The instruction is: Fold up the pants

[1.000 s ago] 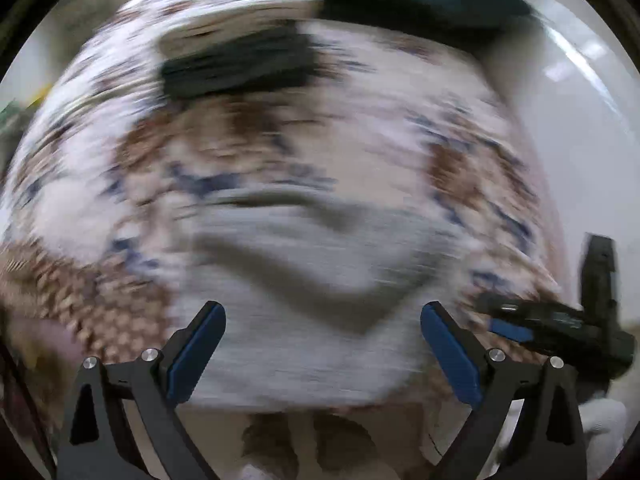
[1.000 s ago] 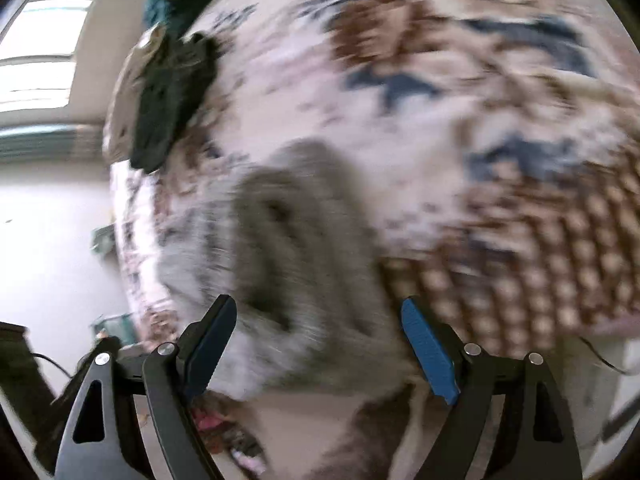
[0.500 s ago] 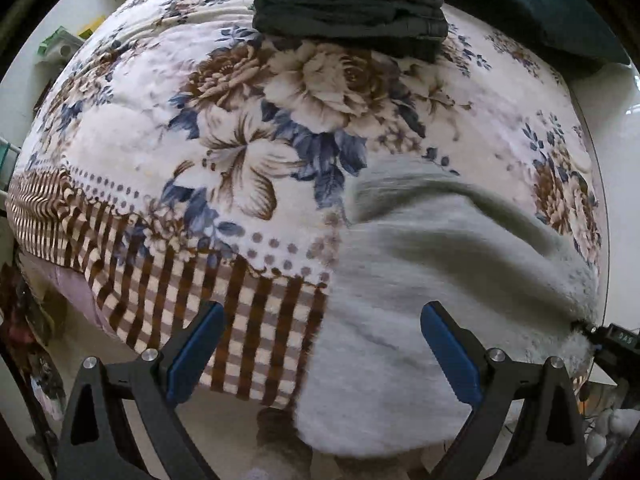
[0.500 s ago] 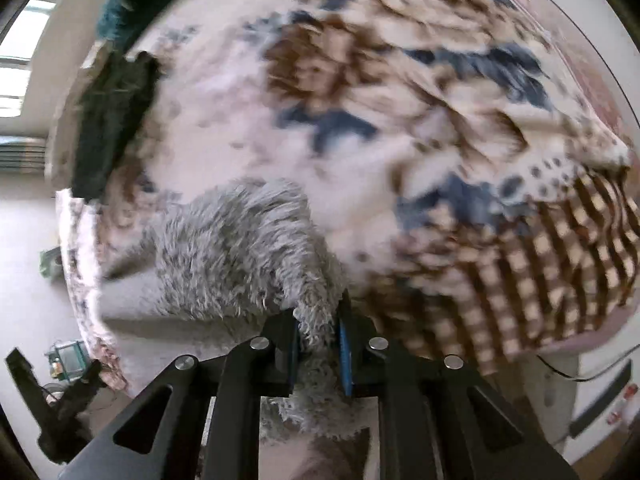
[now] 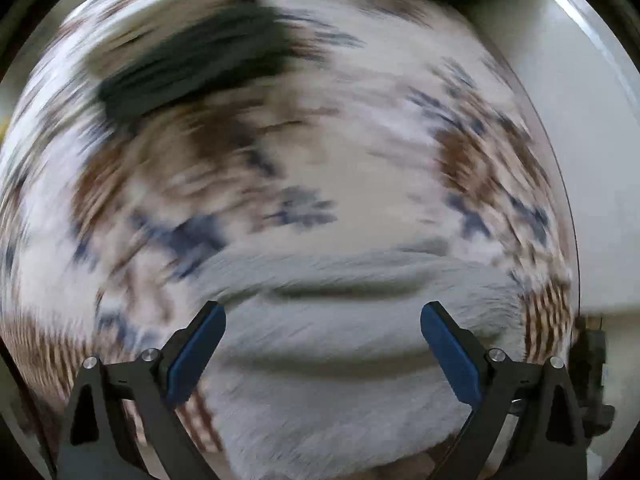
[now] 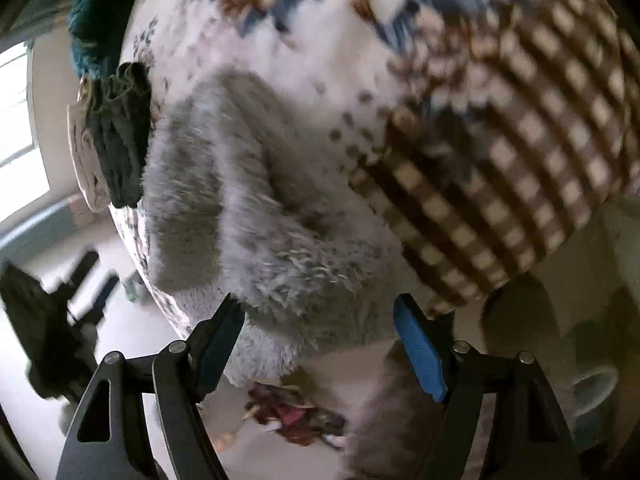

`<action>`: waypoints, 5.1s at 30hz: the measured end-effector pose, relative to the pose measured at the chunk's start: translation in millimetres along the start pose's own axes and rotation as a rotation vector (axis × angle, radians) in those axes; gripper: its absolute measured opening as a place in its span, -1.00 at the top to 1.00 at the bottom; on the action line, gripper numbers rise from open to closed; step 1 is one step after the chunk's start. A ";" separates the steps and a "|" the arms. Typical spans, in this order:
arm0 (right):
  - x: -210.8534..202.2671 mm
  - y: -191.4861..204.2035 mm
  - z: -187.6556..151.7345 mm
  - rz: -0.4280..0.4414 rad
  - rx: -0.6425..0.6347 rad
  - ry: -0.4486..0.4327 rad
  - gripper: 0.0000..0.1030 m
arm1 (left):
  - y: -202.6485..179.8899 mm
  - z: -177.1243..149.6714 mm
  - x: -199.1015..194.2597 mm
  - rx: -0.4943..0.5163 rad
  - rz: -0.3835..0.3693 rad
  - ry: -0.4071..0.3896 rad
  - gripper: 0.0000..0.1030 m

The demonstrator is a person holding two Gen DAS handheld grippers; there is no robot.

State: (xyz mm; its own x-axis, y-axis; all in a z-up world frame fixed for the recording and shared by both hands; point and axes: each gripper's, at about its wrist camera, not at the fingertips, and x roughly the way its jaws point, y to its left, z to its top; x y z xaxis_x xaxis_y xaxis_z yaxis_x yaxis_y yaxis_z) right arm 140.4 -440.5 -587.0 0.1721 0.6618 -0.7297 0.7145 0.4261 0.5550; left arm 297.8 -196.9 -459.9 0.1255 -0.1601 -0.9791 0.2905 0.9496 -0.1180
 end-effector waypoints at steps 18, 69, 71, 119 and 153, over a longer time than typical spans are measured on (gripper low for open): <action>4.8 -28.5 -24.4 0.001 0.233 -0.183 0.67 | -90.3 74.2 137.9 0.440 -0.189 0.265 0.80; -39.5 17.1 -1.5 -0.142 -0.021 -0.137 -0.59 | -77.5 76.5 79.7 0.290 -0.400 0.201 -0.30; -52.6 35.7 -4.3 -0.183 -0.094 -0.162 -0.60 | -41.5 72.0 43.3 0.197 -0.393 0.104 -0.85; 297.4 356.3 -56.4 -0.977 -1.473 0.614 -0.44 | 163.2 -142.4 100.1 -0.688 -0.564 -0.142 -0.06; 200.4 315.2 85.5 -0.819 -0.897 0.348 0.84 | 148.4 -127.4 102.8 -0.571 -0.507 -0.129 -0.07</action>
State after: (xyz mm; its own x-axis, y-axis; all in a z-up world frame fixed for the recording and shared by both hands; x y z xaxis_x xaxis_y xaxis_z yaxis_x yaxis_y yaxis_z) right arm 458.0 -226.3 -592.5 -0.3864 0.0753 -0.9193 -0.2065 0.9643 0.1658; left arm 233.0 -38.1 -599.2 0.2278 -0.6094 -0.7594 -0.1873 0.7380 -0.6483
